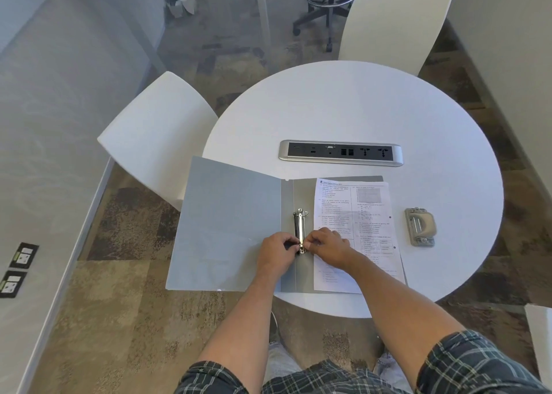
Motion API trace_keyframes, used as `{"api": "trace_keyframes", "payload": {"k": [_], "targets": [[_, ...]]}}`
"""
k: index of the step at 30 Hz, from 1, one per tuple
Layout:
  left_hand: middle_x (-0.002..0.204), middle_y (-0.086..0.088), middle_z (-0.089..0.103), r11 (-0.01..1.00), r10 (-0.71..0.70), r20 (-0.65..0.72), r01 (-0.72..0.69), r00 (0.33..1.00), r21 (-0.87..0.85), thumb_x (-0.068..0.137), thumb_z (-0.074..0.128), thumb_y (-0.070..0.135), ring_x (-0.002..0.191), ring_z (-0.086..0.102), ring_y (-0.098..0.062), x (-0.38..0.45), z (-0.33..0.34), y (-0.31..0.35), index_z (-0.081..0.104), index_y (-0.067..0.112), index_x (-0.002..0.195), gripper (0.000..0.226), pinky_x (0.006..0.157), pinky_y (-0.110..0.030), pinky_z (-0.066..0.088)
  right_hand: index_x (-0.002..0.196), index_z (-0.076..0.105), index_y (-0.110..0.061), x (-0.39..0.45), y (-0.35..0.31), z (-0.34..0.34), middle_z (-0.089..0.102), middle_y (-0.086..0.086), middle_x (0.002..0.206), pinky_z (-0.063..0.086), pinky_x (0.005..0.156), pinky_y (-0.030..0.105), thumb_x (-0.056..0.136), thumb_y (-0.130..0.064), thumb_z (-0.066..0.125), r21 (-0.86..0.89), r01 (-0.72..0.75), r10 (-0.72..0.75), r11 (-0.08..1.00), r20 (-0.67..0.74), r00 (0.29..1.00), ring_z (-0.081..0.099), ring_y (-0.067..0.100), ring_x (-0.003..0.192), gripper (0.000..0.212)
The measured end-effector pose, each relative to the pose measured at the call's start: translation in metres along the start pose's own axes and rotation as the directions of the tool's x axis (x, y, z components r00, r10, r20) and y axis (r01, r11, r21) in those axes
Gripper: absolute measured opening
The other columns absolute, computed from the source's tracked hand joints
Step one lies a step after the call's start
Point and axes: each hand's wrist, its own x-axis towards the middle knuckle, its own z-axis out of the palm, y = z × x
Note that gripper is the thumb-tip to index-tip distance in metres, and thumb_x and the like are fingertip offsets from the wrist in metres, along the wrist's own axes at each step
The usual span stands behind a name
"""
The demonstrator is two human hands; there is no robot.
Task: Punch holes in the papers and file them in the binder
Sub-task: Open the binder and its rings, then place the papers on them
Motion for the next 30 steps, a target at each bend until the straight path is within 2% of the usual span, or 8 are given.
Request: {"api": "trace_keyframes", "payload": {"k": [4,6,10,13,16,18,22,30], "targets": [[0.094,0.012,0.071,0.996,0.026,0.009,-0.027,1.0,0.081,0.083,0.079,0.023,0.087,0.065,-0.008,-0.001,0.001,0.003,0.075,0.025,0.097,0.015,0.078,-0.026,0.055,0.11,0.065,-0.038,-0.002,-0.001,0.0,0.06,-0.008,0.119,0.031,0.099,0.042,0.095,-0.043,0.062,0.029,0.013,-0.013,1.0,-0.005,1.0,0.048,0.018,0.118,0.016],[0.094,0.011,0.07,0.991,0.045,0.009,-0.046,0.999,0.124,0.083,0.078,0.025,0.084,0.062,-0.007,-0.002,0.0,0.007,0.073,0.025,0.096,0.014,0.07,-0.022,0.048,0.107,0.064,-0.039,-0.004,0.002,-0.002,0.067,-0.014,0.11,0.039,0.098,0.041,0.091,-0.04,0.069,0.146,0.029,-0.024,0.989,-0.032,0.999,0.057,0.013,0.109,0.017],[0.092,0.011,0.065,0.99,0.058,0.015,-0.06,0.998,0.13,0.083,0.078,0.024,0.083,0.06,-0.009,-0.004,0.0,0.01,0.069,0.024,0.091,0.012,0.068,-0.024,0.045,0.107,0.066,-0.025,-0.013,0.012,-0.009,0.067,0.0,0.1,0.051,0.08,0.026,0.092,-0.016,0.074,0.359,0.032,0.062,0.933,-0.247,0.967,0.062,0.009,0.082,0.019],[0.094,0.012,0.066,0.986,0.07,0.024,-0.073,0.997,0.147,0.083,0.077,0.023,0.084,0.059,-0.009,-0.005,-0.001,0.011,0.069,0.022,0.093,0.012,0.068,-0.024,0.044,0.116,0.063,-0.018,-0.016,0.026,-0.017,0.058,0.003,0.115,0.053,0.093,0.034,0.09,-0.014,0.076,0.298,-0.07,0.214,0.952,-0.484,0.849,0.06,0.015,0.098,0.029],[0.094,0.012,0.068,0.987,0.065,0.035,-0.069,0.997,0.145,0.082,0.077,0.022,0.085,0.062,-0.01,-0.005,0.0,0.01,0.07,0.023,0.093,0.013,0.074,-0.028,0.053,0.13,0.058,-0.016,-0.025,0.038,-0.025,0.054,0.009,0.133,0.043,0.104,0.043,0.085,-0.034,0.08,0.168,-0.326,0.354,0.93,-0.64,0.682,0.052,0.029,0.122,0.054],[0.093,0.013,0.068,0.989,0.056,0.041,-0.061,0.998,0.135,0.081,0.077,0.022,0.086,0.063,-0.01,-0.004,0.001,0.009,0.07,0.024,0.091,0.013,0.077,-0.03,0.055,0.139,0.051,-0.011,-0.032,0.041,-0.03,0.052,0.014,0.139,0.037,0.108,0.047,0.08,-0.051,0.08,0.127,-0.484,0.442,0.866,-0.648,0.62,0.048,0.034,0.129,0.076],[0.092,0.014,0.068,0.983,0.062,0.039,-0.068,0.997,0.171,0.081,0.077,0.025,0.084,0.063,-0.009,-0.003,0.002,0.009,0.069,0.025,0.092,0.013,0.073,-0.028,0.054,0.139,0.046,-0.004,-0.038,0.045,-0.035,0.051,0.017,0.139,0.037,0.106,0.049,0.076,-0.07,0.073,0.098,-0.633,0.569,0.768,-0.559,0.604,0.049,0.036,0.129,0.095],[0.095,0.013,0.069,0.976,0.057,0.037,-0.064,0.998,0.209,0.083,0.077,0.027,0.087,0.064,-0.01,-0.001,0.004,0.007,0.071,0.026,0.095,0.014,0.078,-0.034,0.059,0.14,0.04,-0.006,-0.034,0.051,-0.048,0.045,0.023,0.145,0.034,0.111,0.051,0.064,-0.065,0.087,0.208,-0.672,0.68,0.711,-0.447,0.581,0.042,0.04,0.136,0.107]]}}
